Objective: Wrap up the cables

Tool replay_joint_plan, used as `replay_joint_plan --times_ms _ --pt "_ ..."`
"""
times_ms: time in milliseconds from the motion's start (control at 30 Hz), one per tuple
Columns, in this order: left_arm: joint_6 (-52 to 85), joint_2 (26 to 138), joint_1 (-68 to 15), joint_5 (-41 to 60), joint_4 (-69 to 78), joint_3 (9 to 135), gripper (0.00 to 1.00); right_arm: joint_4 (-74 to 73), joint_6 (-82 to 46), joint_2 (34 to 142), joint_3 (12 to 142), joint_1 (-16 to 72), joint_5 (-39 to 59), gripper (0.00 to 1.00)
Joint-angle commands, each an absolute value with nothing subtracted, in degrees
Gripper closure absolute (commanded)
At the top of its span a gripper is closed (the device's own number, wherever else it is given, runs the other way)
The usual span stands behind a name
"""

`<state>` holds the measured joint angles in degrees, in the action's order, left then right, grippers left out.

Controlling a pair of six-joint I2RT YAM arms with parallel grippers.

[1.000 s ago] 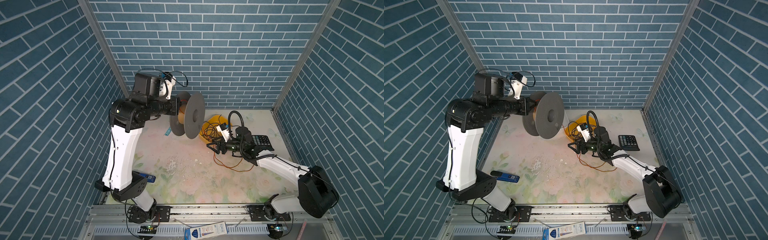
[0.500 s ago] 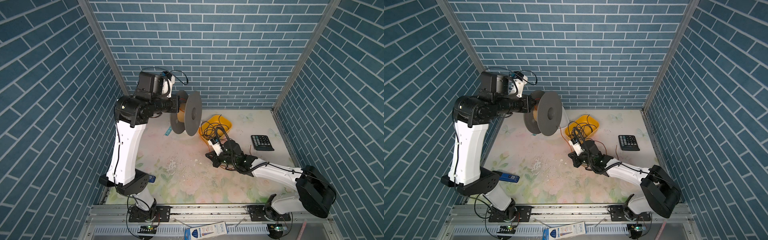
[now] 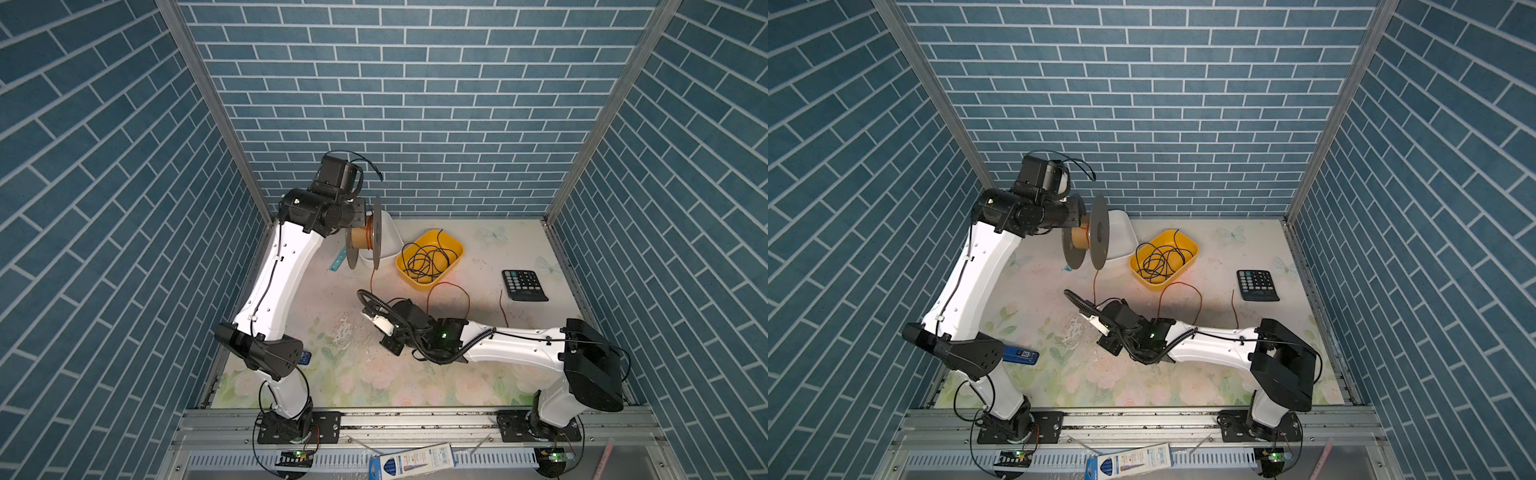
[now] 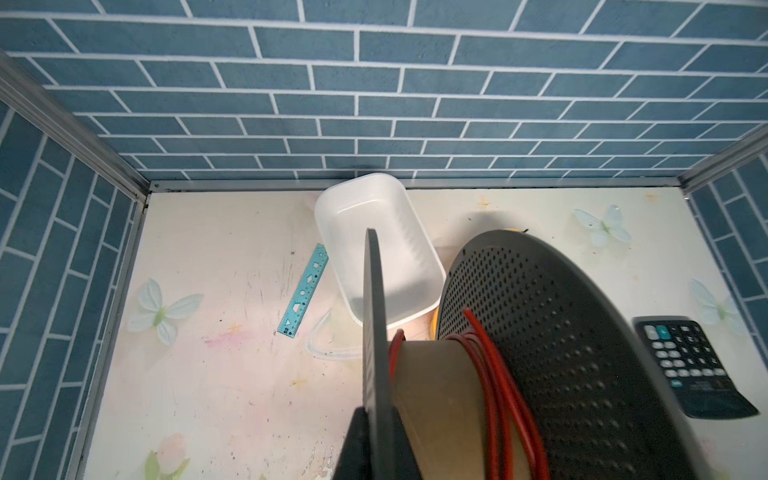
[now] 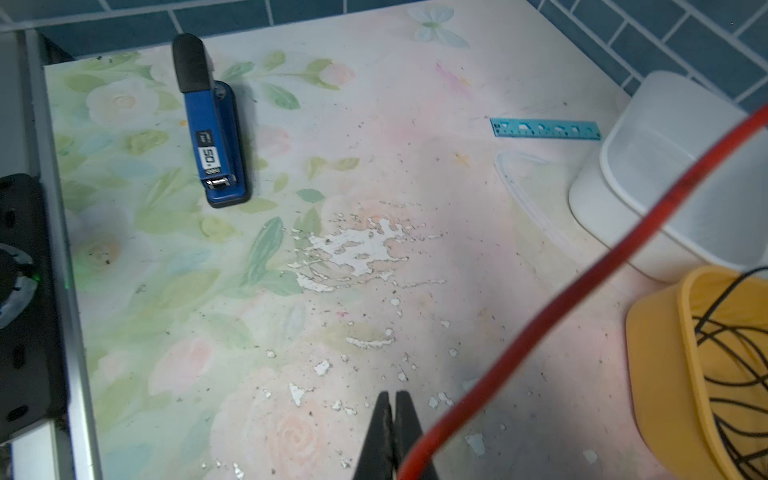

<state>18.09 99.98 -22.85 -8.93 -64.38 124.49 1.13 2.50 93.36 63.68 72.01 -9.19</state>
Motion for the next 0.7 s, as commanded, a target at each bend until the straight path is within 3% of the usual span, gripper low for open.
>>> replay_joint_plan --times_ms 0,300,667 --pt "19.6 98.7 -22.9 -12.9 -54.7 120.6 1.0 3.7 8.9 93.0 69.0 72.8 -10.8 1.0" --pt "15.6 94.6 -26.6 -21.0 -51.1 105.0 1.0 8.7 13.2 85.0 75.2 71.9 -13.9 1.0" --pt "11.4 85.5 -32.4 -19.6 -55.2 93.0 1.0 9.6 12.1 81.7 77.1 58.5 -11.1 1.0"
